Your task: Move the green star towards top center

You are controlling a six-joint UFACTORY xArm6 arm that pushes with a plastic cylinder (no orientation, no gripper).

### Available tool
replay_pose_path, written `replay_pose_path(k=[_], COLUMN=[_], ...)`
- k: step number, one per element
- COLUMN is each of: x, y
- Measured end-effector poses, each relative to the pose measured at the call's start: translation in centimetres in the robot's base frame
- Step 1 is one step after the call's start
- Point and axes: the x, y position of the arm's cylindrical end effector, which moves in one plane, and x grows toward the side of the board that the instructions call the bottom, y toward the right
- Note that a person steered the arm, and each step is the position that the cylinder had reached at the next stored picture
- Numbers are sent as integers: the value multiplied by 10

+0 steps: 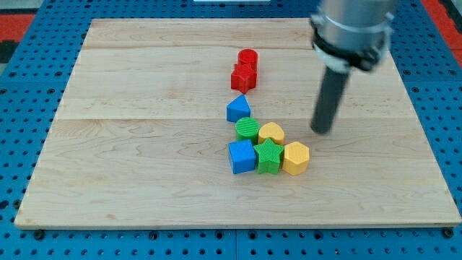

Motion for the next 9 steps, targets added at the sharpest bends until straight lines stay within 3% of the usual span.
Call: replay_pose_path(k=[1, 2, 5, 7, 9], x=[54, 53, -45, -36, -55], y=[-11, -68, -137, -242, -167])
